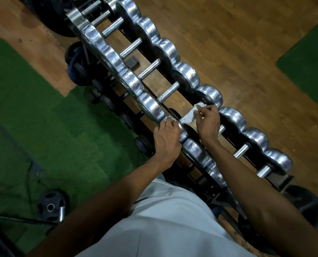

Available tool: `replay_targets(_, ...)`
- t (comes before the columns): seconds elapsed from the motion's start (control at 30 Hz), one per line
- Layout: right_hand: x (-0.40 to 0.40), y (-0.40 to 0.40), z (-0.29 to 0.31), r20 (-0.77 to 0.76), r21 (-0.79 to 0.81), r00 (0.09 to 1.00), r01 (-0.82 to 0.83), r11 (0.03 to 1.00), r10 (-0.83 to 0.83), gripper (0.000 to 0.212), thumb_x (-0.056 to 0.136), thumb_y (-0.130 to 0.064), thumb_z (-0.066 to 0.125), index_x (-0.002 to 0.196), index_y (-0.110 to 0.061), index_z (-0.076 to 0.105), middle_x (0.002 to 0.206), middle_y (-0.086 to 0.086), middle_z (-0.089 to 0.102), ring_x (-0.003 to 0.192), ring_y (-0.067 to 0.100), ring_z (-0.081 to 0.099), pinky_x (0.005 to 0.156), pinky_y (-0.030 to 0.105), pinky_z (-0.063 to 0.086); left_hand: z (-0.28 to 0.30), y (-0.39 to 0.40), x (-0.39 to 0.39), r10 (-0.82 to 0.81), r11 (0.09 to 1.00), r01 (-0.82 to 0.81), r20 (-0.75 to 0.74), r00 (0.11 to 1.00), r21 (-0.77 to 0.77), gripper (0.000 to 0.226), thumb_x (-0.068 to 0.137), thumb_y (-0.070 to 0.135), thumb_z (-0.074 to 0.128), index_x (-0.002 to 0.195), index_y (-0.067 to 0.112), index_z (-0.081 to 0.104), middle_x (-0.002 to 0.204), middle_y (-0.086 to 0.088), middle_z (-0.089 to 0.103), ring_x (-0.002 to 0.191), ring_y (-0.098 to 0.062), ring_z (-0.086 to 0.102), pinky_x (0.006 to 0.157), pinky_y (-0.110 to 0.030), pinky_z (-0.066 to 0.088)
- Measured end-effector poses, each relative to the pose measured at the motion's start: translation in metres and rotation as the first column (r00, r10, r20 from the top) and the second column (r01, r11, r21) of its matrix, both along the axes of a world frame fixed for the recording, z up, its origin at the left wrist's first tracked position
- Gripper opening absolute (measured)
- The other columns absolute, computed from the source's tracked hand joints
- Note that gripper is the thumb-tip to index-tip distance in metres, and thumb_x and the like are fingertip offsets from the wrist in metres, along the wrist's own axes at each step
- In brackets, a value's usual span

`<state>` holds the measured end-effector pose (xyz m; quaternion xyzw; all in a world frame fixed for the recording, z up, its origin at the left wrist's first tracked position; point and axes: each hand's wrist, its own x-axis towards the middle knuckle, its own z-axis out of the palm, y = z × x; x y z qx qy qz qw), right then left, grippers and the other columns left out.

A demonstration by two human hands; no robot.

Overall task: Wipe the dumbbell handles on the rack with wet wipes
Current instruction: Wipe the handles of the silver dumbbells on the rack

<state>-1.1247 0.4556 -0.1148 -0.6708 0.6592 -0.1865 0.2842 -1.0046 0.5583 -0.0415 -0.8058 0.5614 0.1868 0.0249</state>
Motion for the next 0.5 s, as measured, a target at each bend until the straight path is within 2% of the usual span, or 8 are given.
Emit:
replay_targets(0.13, 0.027, -0.007, 0.009, 0.036, 0.022, 0.933, 0.357, 0.934, -0.357, 0.028, 0.096, -0.027, 0.070, 0.112, -0.006, 0.076, 0.117, 0.011, 0.065, 0.105, 0.027, 0.063, 0.089, 0.029, 0.045, 0.002, -0.001, 0.000, -0.006, 1.000, 0.006, -0.004, 1.000, 0.011, 0.047, 0.081, 0.016, 0.082, 0.124, 0.011, 0.061, 0.134, -0.009, 0.057, 0.121, -0.029, 0.055, 0.091, -0.046, 0.049)
replay_targets(0.2, 0.036, -0.014, 0.014, 0.115, 0.113, 0.829, 0.537, 0.836, -0.548, 0.025, 0.091, -0.029, 0.076, 0.104, -0.008, 0.079, 0.107, 0.011, 0.073, 0.100, 0.026, 0.068, 0.084, 0.027, 0.046, 0.003, -0.001, 0.001, -0.011, 1.000, 0.011, -0.005, 1.000, 0.011, 0.047, 0.082, 0.015, 0.080, 0.124, 0.011, 0.060, 0.136, -0.010, 0.056, 0.123, -0.029, 0.054, 0.092, -0.045, 0.049)
replay_targets(0.27, 0.042, -0.024, 0.016, 0.173, 0.276, 0.665, 0.675, 0.684, -0.727, 0.022, 0.086, -0.034, 0.081, 0.093, -0.014, 0.079, 0.092, 0.006, 0.076, 0.085, 0.022, 0.070, 0.072, 0.024, 0.046, 0.004, -0.001, 0.002, -0.011, 1.000, 0.011, -0.008, 1.000, 0.008, 0.047, 0.082, 0.013, 0.080, 0.124, 0.011, 0.061, 0.136, -0.010, 0.056, 0.123, -0.029, 0.054, 0.092, -0.045, 0.049)
replay_targets(0.33, 0.048, -0.028, 0.014, 0.210, 0.377, 0.523, 0.736, 0.562, -0.826, 0.021, 0.082, -0.035, 0.084, 0.085, -0.016, 0.077, 0.084, 0.001, 0.075, 0.076, 0.018, 0.069, 0.071, 0.029, 0.055, 0.004, -0.001, 0.002, -0.011, 1.000, 0.011, -0.004, 1.000, 0.005, 0.046, 0.082, 0.013, 0.080, 0.124, 0.011, 0.061, 0.135, -0.009, 0.057, 0.120, -0.028, 0.055, 0.091, -0.044, 0.049)
replay_targets(0.4, 0.054, -0.026, 0.010, 0.236, 0.413, 0.424, 0.770, 0.486, -0.874, 0.019, 0.081, -0.034, 0.083, 0.084, -0.017, 0.075, 0.080, -0.001, 0.074, 0.074, 0.015, 0.070, 0.076, 0.035, 0.061, 0.004, -0.001, 0.002, -0.014, 1.000, 0.014, 0.001, 1.000, 0.002, 0.049, 0.083, 0.017, 0.079, 0.128, 0.010, 0.059, 0.136, -0.010, 0.056, 0.121, -0.027, 0.055, 0.090, -0.043, 0.049)
replay_targets(0.5, 0.057, -0.025, 0.013, 0.261, 0.495, 0.303, 0.773, 0.396, -0.917, 0.021, 0.080, -0.033, 0.083, 0.092, -0.019, 0.073, 0.086, -0.002, 0.073, 0.078, 0.016, 0.070, 0.069, 0.028, 0.055, 0.004, -0.001, 0.003, -0.023, 1.000, 0.023, 0.006, 1.000, 0.001, 0.055, 0.084, 0.020, 0.079, 0.133, 0.008, 0.056, 0.141, -0.011, 0.054, 0.124, -0.028, 0.054, 0.091, -0.044, 0.049)
